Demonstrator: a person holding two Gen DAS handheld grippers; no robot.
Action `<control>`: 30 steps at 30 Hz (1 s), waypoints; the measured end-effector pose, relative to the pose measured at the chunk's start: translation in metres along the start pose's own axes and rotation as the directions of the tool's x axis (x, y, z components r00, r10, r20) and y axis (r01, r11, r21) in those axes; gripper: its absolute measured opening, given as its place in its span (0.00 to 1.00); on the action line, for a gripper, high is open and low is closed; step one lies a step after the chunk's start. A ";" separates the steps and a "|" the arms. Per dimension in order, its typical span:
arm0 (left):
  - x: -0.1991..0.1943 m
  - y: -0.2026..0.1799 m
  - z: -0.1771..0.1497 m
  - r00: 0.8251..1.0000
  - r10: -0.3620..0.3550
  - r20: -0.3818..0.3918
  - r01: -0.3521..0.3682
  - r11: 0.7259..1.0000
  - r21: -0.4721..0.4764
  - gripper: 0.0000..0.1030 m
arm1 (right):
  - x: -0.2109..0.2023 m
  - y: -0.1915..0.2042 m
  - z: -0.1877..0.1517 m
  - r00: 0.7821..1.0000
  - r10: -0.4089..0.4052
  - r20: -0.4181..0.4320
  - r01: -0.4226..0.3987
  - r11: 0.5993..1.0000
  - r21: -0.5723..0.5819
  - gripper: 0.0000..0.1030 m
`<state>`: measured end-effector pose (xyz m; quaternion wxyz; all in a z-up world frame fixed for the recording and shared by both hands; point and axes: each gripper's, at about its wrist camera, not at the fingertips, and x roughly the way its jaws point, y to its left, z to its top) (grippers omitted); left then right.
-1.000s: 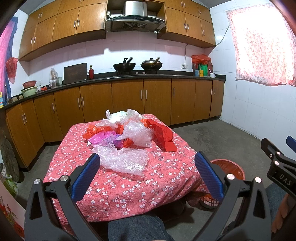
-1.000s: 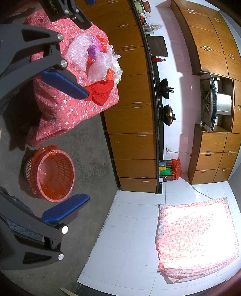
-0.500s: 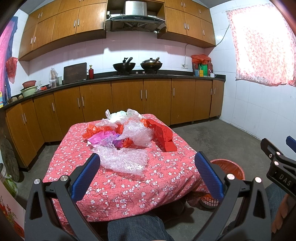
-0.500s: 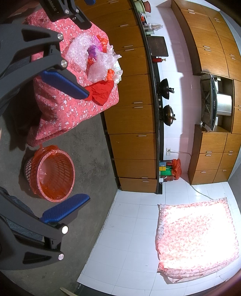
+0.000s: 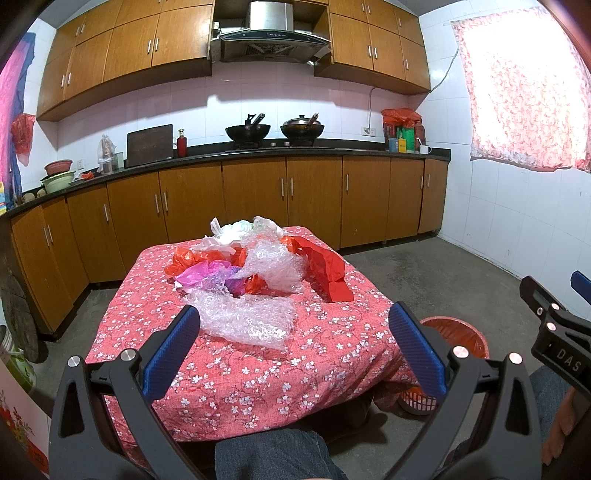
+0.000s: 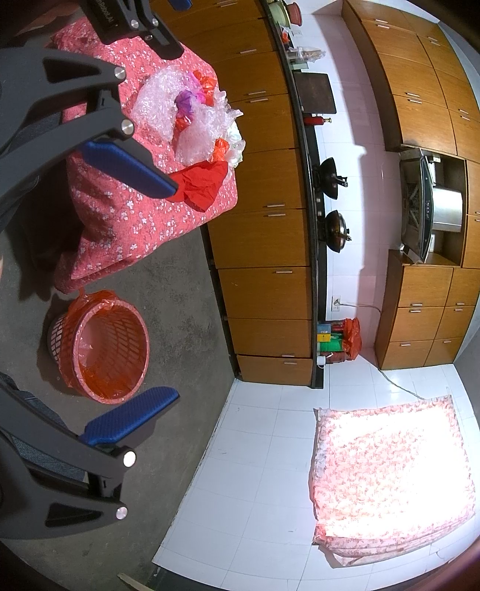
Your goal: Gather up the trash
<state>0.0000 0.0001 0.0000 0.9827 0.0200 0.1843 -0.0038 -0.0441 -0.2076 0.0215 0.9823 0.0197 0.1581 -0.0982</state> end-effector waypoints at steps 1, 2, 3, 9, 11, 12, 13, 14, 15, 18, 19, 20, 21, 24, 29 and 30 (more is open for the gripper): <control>0.000 0.000 0.000 1.000 0.000 0.000 0.000 1.000 0.000 0.98 | 0.000 0.000 0.000 1.000 0.000 0.000 0.000 1.000 -0.001 0.96; 0.000 0.000 0.000 1.000 0.000 0.000 0.000 1.000 0.000 0.98 | 0.000 0.000 0.000 1.000 0.000 -0.001 0.000 1.000 -0.001 0.96; 0.000 0.000 0.000 1.000 0.001 0.000 -0.001 1.000 0.000 0.98 | 0.000 0.000 0.000 1.000 0.000 -0.003 0.000 1.000 -0.002 0.96; 0.000 0.000 0.000 1.000 0.001 -0.002 -0.001 1.000 -0.001 0.98 | 0.000 0.001 -0.001 1.000 0.002 -0.005 -0.002 1.000 -0.006 0.96; 0.000 0.000 0.000 1.000 0.003 -0.002 -0.003 1.000 -0.001 0.98 | 0.004 0.006 -0.002 1.000 0.002 -0.006 -0.002 1.000 -0.007 0.96; 0.000 0.000 0.000 1.000 0.006 -0.002 -0.006 1.000 0.000 0.98 | 0.003 0.004 -0.003 1.000 0.001 -0.008 -0.001 1.000 -0.009 0.96; 0.000 -0.001 -0.001 1.000 0.013 -0.003 -0.013 1.000 0.001 0.98 | 0.003 0.003 -0.003 1.000 0.003 -0.010 -0.003 1.000 -0.010 0.96; 0.001 -0.004 -0.002 1.000 0.018 -0.005 -0.018 1.000 0.001 0.98 | 0.003 0.003 -0.003 1.000 0.006 -0.012 -0.006 1.000 -0.010 0.96; -0.001 -0.006 -0.003 1.000 0.025 -0.009 -0.025 1.000 0.001 0.98 | 0.009 0.007 -0.006 1.000 0.009 -0.018 -0.010 1.000 -0.008 0.96; 0.009 -0.001 -0.004 0.999 0.041 -0.027 -0.041 0.999 -0.003 0.98 | 0.014 0.007 -0.004 0.999 0.024 -0.033 -0.024 1.000 -0.007 0.96; 0.012 0.001 -0.006 0.998 0.044 -0.036 -0.044 0.999 -0.006 0.98 | 0.017 0.007 -0.005 0.999 0.034 -0.043 -0.034 0.999 -0.008 0.96; 0.020 0.006 -0.011 0.998 0.046 -0.045 -0.046 0.999 -0.009 0.98 | 0.022 0.008 -0.005 0.997 0.044 -0.056 -0.045 0.999 -0.010 0.96; 0.025 0.009 -0.011 0.997 0.053 -0.062 -0.054 0.998 -0.015 0.98 | 0.026 0.010 -0.004 0.997 0.051 -0.066 -0.052 0.999 -0.012 0.96; 0.038 0.026 -0.010 0.992 0.075 -0.106 -0.080 0.996 -0.046 0.98 | 0.040 0.015 -0.002 0.993 0.078 -0.088 -0.080 0.997 -0.017 0.96; 0.063 0.062 -0.008 0.982 0.122 -0.145 -0.137 0.986 -0.100 0.97 | 0.075 0.038 0.003 0.977 0.155 -0.148 -0.159 0.987 -0.015 0.96; 0.067 0.068 -0.007 0.981 0.125 -0.147 -0.141 0.984 -0.107 0.96 | 0.082 0.043 0.004 0.973 0.168 -0.156 -0.173 0.985 -0.017 0.95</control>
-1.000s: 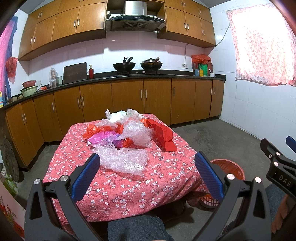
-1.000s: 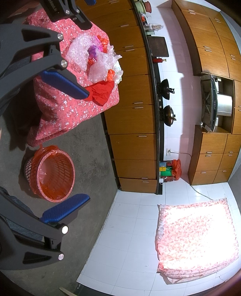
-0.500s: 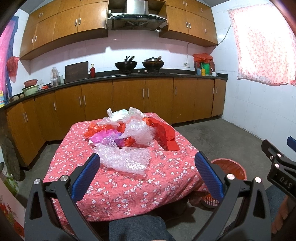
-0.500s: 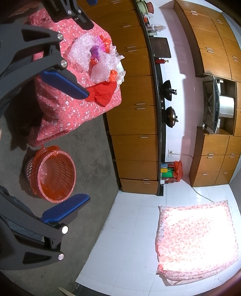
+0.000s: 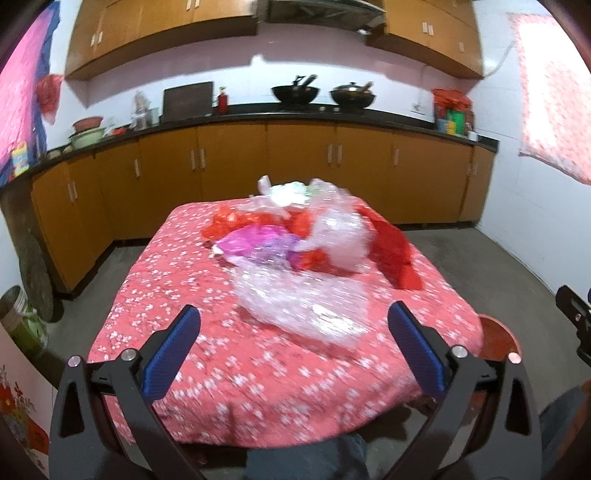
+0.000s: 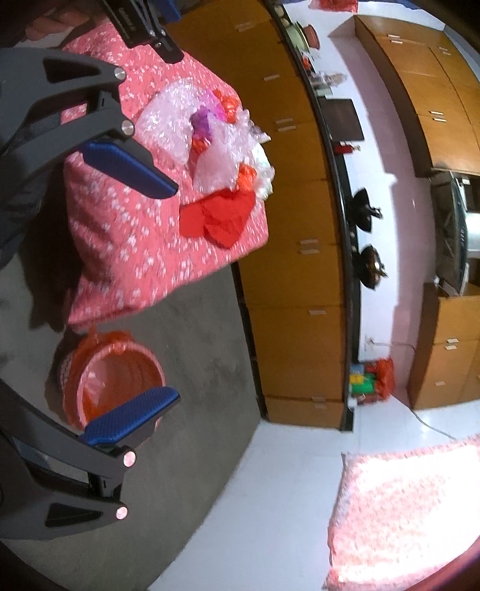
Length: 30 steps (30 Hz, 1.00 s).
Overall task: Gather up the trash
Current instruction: 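Grasp the red cloth with the right tool while the left tool grasps bubble wrap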
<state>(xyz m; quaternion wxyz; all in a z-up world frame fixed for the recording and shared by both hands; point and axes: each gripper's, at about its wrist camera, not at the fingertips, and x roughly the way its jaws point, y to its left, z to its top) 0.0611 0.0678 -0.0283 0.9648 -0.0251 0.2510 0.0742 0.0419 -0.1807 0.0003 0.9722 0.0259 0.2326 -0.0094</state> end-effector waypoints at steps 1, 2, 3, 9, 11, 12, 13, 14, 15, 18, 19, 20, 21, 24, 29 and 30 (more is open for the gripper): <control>0.006 0.006 0.003 1.000 0.008 -0.004 -0.008 1.000 -0.010 0.94 | 0.007 0.005 0.003 1.000 0.014 -0.005 -0.014 1.000 -0.006 0.94; 0.012 0.012 0.006 1.000 0.017 -0.009 -0.017 1.000 -0.019 0.92 | 0.013 0.010 0.005 1.000 0.021 -0.008 -0.021 1.000 -0.010 0.92; 0.016 0.016 0.009 1.000 0.022 -0.011 -0.022 0.999 -0.024 0.90 | 0.021 0.016 0.009 0.999 0.031 -0.009 -0.032 0.999 -0.016 0.89; 0.048 0.037 0.021 0.998 0.061 -0.006 -0.061 0.998 -0.024 0.86 | 0.067 0.054 0.030 0.995 0.100 0.001 -0.100 0.993 -0.058 0.78; 0.061 0.040 0.021 0.999 0.050 -0.020 -0.051 0.998 -0.023 0.83 | 0.088 0.067 0.034 0.991 0.135 -0.018 -0.136 0.989 -0.062 0.74; 0.067 0.042 0.022 0.999 0.046 -0.026 -0.046 0.999 -0.024 0.82 | 0.098 0.073 0.036 0.989 0.147 -0.029 -0.149 0.987 -0.063 0.71; 0.073 0.043 0.021 0.999 0.042 -0.035 -0.043 0.999 -0.024 0.82 | 0.108 0.079 0.037 0.987 0.156 -0.043 -0.158 0.985 -0.066 0.69; 0.077 0.044 0.021 0.998 0.038 -0.042 -0.039 0.999 -0.025 0.82 | 0.115 0.084 0.038 0.986 0.161 -0.052 -0.164 0.984 -0.068 0.67; 0.084 0.046 0.021 0.998 0.031 -0.055 -0.033 0.999 -0.030 0.82 | 0.127 0.091 0.039 0.983 0.170 -0.069 -0.175 0.982 -0.071 0.67; 0.099 0.050 0.019 0.995 0.006 -0.095 -0.011 0.998 -0.054 0.82 | 0.150 0.106 0.038 0.980 0.172 -0.105 -0.181 0.979 -0.089 0.67; 0.102 0.050 0.018 0.995 0.003 -0.103 -0.009 0.998 -0.056 0.82 | 0.158 0.110 0.037 0.980 0.164 -0.113 -0.176 0.979 -0.102 0.67; 0.105 0.050 0.017 0.994 0.005 -0.110 -0.011 0.998 -0.055 0.82 | 0.164 0.114 0.037 0.980 0.157 -0.119 -0.170 0.979 -0.111 0.67; 0.107 0.051 0.015 0.993 0.009 -0.118 -0.015 0.999 -0.052 0.82 | 0.173 0.117 0.036 0.981 0.148 -0.123 -0.163 0.979 -0.122 0.66; 0.113 0.050 0.012 0.991 0.007 -0.131 -0.014 0.999 -0.051 0.82 | 0.194 0.121 0.034 0.982 0.126 -0.143 -0.144 0.981 -0.127 0.62; 0.119 0.047 0.009 0.989 0.006 -0.147 -0.011 0.999 -0.034 0.82 | 0.221 0.123 0.035 0.976 0.116 -0.186 -0.138 0.984 -0.109 0.40; 0.122 0.049 0.009 0.989 0.005 -0.150 -0.010 0.999 -0.036 0.81 | 0.227 0.123 0.036 0.972 0.122 -0.200 -0.144 0.984 -0.101 0.30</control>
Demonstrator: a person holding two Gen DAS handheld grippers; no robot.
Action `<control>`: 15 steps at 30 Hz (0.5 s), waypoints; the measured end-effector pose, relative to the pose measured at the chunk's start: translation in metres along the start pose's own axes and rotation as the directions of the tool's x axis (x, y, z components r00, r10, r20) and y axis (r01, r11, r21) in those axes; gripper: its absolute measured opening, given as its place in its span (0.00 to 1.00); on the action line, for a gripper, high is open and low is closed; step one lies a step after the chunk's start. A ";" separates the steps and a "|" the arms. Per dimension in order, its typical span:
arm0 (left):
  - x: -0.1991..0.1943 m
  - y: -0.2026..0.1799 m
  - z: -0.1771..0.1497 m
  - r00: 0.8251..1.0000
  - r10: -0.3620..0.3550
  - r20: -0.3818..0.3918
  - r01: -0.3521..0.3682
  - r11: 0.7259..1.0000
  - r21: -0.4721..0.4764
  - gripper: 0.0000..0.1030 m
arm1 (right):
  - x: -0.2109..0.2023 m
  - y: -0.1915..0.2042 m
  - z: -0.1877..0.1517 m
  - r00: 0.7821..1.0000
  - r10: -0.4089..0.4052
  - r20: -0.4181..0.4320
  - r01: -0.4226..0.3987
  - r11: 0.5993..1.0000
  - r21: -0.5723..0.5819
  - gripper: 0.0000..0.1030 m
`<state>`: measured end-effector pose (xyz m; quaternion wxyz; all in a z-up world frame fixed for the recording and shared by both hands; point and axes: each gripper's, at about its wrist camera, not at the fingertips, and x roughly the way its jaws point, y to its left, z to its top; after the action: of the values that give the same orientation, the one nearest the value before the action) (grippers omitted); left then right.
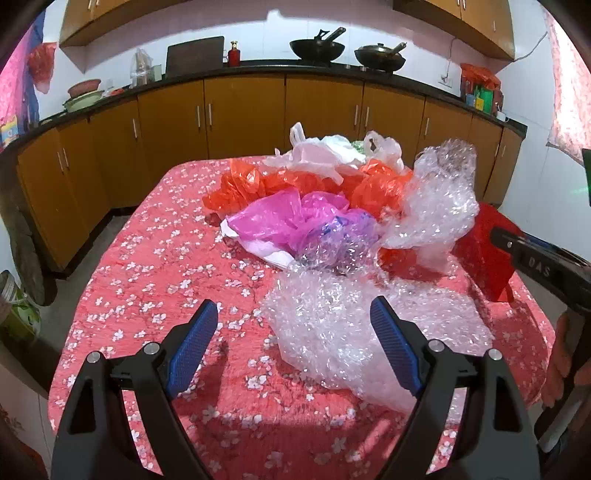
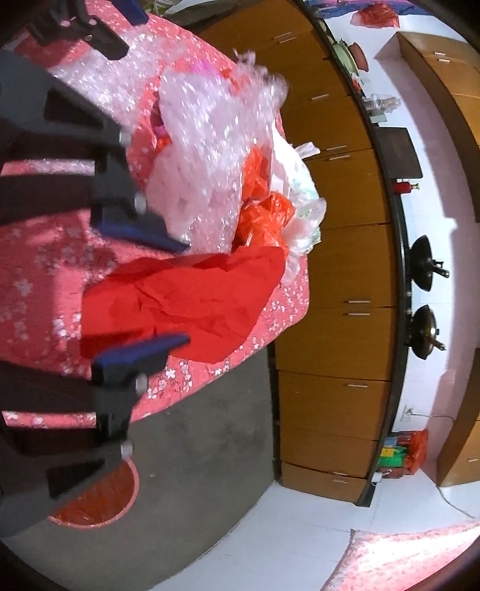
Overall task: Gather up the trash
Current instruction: 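Grasp the red cloth with the right tool while the left tool grasps bubble wrap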
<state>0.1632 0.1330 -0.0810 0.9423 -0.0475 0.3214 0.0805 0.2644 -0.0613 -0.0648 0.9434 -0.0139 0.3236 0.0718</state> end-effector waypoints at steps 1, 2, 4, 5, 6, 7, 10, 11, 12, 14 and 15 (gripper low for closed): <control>0.002 0.001 0.000 1.000 -0.001 -0.006 0.001 1.000 -0.002 0.79 | 0.002 -0.002 0.001 1.000 0.008 -0.008 -0.008 1.000 0.006 0.22; 0.005 0.002 0.001 1.000 0.000 -0.014 0.000 1.000 -0.007 0.78 | 0.006 -0.003 0.002 1.000 0.015 -0.016 -0.015 1.000 0.011 0.18; 0.009 0.004 0.002 1.000 -0.009 -0.026 0.009 1.000 -0.019 0.75 | 0.011 -0.004 0.004 1.000 0.017 -0.019 -0.017 1.000 0.014 0.08; 0.010 0.005 0.002 0.999 -0.013 -0.031 0.013 1.000 -0.024 0.74 | 0.012 -0.003 0.005 1.000 0.015 -0.015 -0.015 1.000 0.015 0.06; 0.012 0.005 0.002 0.999 -0.014 -0.032 0.013 1.000 -0.025 0.74 | 0.013 -0.003 0.006 1.000 0.014 -0.010 -0.013 1.000 0.014 0.04; 0.013 0.005 0.003 0.999 -0.014 -0.033 0.013 1.000 -0.023 0.73 | 0.014 -0.003 0.007 1.000 0.014 -0.005 -0.014 1.000 0.013 0.03; 0.016 0.003 0.003 0.999 -0.013 -0.033 0.013 1.000 -0.011 0.72 | 0.016 -0.001 0.009 1.000 0.007 0.015 -0.007 1.000 0.000 0.02; 0.016 0.003 0.003 0.999 -0.016 -0.035 0.016 1.000 -0.006 0.72 | 0.016 0.000 0.010 1.000 0.009 0.017 -0.009 1.000 -0.004 0.02; 0.017 0.002 0.003 0.999 -0.017 -0.037 0.017 1.000 -0.002 0.69 | 0.017 0.002 0.011 1.000 0.014 0.020 -0.014 1.000 -0.010 0.02; 0.019 0.001 0.003 0.999 -0.022 -0.043 0.023 1.000 0.005 0.58 | 0.018 0.005 0.011 1.000 0.023 0.022 -0.022 1.000 -0.021 0.02; 0.021 0.000 0.004 0.998 -0.028 -0.050 0.029 1.000 0.008 0.46 | 0.018 0.006 0.012 0.999 0.025 0.023 -0.025 0.999 -0.024 0.02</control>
<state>0.1818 0.1364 -0.0912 0.9352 -0.0502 0.3446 0.0645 0.2852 -0.0523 -0.0667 0.9458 -0.0202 0.3120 0.0876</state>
